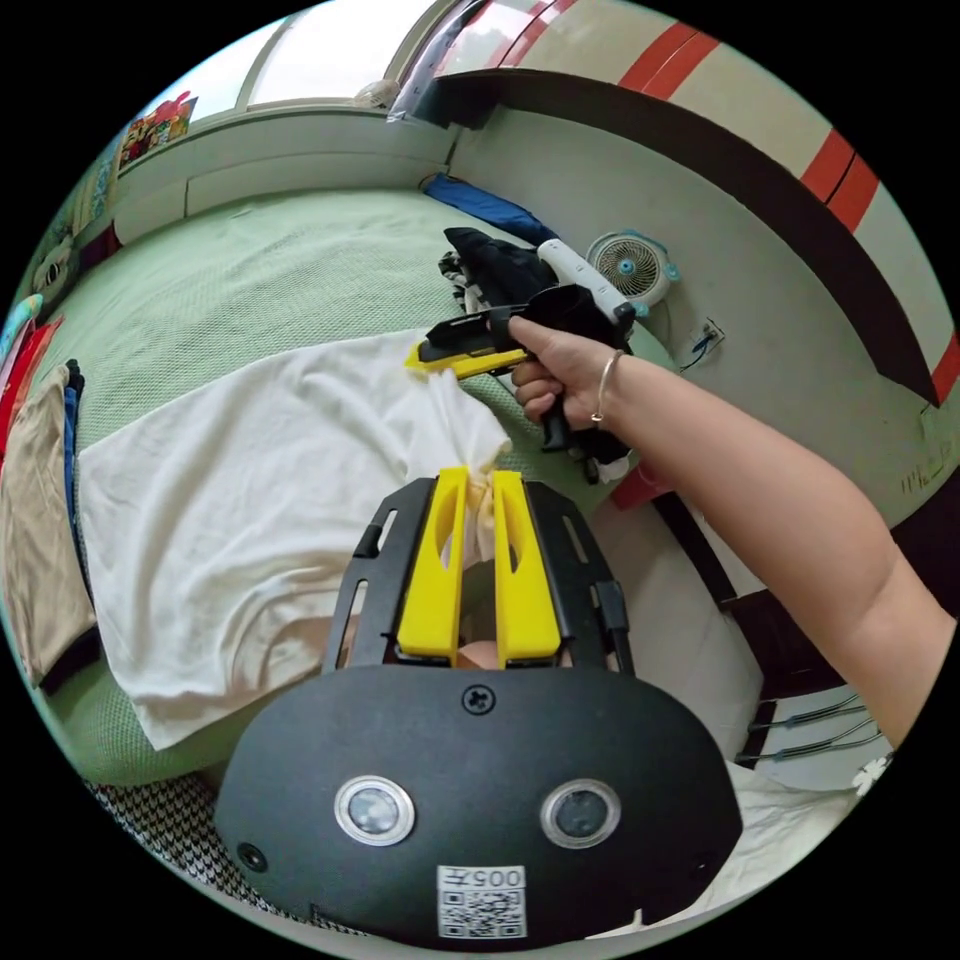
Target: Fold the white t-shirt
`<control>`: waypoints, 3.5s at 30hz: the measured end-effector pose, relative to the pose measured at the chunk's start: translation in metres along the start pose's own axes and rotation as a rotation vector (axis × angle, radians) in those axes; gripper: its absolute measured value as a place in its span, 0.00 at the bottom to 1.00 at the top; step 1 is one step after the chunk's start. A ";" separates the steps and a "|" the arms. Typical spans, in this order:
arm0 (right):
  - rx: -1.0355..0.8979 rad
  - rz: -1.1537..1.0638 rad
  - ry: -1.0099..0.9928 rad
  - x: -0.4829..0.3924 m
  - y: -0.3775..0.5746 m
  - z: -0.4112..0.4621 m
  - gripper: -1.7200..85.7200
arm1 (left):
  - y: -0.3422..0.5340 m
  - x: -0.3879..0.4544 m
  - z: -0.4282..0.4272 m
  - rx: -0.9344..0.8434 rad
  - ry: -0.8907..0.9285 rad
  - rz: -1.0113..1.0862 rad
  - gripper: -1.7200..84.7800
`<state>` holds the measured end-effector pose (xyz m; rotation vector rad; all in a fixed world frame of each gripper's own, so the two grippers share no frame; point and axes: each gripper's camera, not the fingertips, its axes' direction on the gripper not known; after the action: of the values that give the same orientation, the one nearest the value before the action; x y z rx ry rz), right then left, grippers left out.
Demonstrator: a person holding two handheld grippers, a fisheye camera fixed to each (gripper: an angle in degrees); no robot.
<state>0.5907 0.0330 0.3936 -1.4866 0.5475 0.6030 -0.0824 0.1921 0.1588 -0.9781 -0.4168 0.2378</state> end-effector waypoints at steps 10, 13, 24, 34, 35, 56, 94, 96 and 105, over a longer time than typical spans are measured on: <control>0.068 -0.175 0.187 -0.071 0.005 -0.039 0.05 | -0.019 0.020 -0.018 0.052 0.129 0.082 0.08; 0.090 -0.167 0.331 -0.086 0.014 -0.056 0.05 | -0.029 0.030 -0.017 0.051 0.175 0.106 0.08; 0.063 -0.164 0.604 -0.184 0.037 -0.012 0.05 | -0.015 -0.029 -0.073 0.112 0.161 0.016 0.08; -0.052 -0.364 0.390 -0.335 0.018 0.158 0.12 | 0.046 -0.168 -0.116 0.061 -0.143 -0.326 0.13; -0.075 -0.365 0.376 -0.338 0.018 0.173 0.14 | 0.050 -0.176 -0.113 0.038 -0.158 -0.347 0.15; 0.149 -0.284 0.369 -0.149 0.098 0.197 0.16 | 0.025 -0.194 -0.054 -0.097 -0.215 -0.309 0.15; 0.500 -0.327 0.795 -0.159 0.196 -0.075 0.08 | -0.055 0.089 -0.059 0.376 0.115 -0.246 0.10; 0.481 -0.194 0.762 -0.126 0.184 -0.077 0.09 | -0.067 0.088 -0.012 0.268 0.110 -0.309 0.10; 0.300 -0.046 0.628 0.049 0.261 0.025 0.12 | -0.039 0.076 0.001 0.197 0.218 -0.223 0.07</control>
<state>0.4508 0.0581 0.1676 -1.3815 1.0348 -0.0055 -0.0149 0.2004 0.2104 -0.7481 -0.2934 -0.0301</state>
